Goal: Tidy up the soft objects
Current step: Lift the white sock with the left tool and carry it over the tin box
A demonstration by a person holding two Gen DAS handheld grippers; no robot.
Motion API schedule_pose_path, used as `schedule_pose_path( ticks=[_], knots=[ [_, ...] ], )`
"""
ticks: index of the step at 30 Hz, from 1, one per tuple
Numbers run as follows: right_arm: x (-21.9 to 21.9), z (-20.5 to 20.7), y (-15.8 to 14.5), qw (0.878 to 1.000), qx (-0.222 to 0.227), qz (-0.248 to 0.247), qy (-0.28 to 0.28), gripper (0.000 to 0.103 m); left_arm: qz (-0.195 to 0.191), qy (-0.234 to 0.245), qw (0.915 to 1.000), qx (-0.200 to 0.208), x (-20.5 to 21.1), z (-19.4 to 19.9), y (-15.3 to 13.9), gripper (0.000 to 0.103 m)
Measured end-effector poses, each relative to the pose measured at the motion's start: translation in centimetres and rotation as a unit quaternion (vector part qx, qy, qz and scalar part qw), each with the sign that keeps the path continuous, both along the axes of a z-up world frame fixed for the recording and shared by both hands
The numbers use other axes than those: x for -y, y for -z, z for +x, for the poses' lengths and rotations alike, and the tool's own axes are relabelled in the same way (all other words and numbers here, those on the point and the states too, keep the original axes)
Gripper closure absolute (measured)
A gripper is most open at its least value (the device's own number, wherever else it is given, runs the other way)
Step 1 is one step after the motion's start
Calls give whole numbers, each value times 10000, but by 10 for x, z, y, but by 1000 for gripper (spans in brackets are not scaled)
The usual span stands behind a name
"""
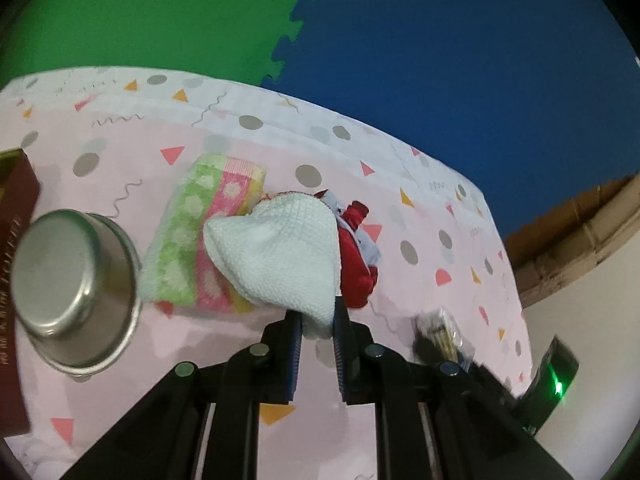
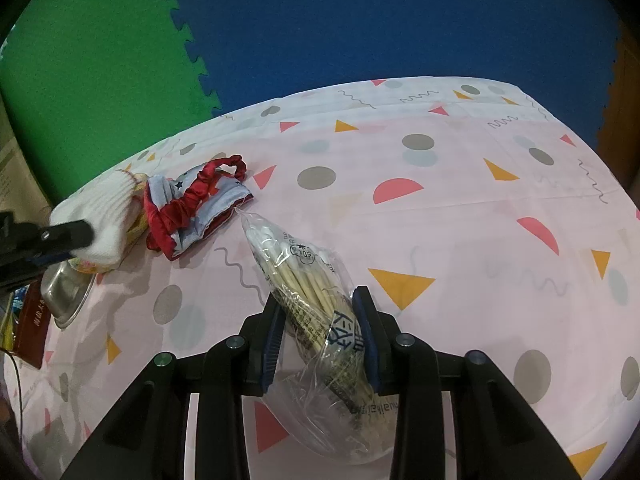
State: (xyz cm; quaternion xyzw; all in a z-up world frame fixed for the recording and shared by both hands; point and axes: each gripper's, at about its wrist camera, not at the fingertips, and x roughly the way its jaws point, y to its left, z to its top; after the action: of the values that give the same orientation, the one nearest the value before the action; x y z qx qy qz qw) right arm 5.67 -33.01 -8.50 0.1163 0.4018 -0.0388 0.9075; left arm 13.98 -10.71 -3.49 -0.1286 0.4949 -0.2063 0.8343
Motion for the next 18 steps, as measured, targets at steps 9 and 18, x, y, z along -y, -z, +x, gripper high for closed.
schedule_pose_path(
  ticks=[9,18],
  knots=[
    [-1,0,1,10000,-2,-7,1,70,829,389,9938,636,-3,-39,-24,89],
    [-1,0,1,10000,-3,-5,2,70,931,814,9896,740,-16,-65,-43,89]
  ],
)
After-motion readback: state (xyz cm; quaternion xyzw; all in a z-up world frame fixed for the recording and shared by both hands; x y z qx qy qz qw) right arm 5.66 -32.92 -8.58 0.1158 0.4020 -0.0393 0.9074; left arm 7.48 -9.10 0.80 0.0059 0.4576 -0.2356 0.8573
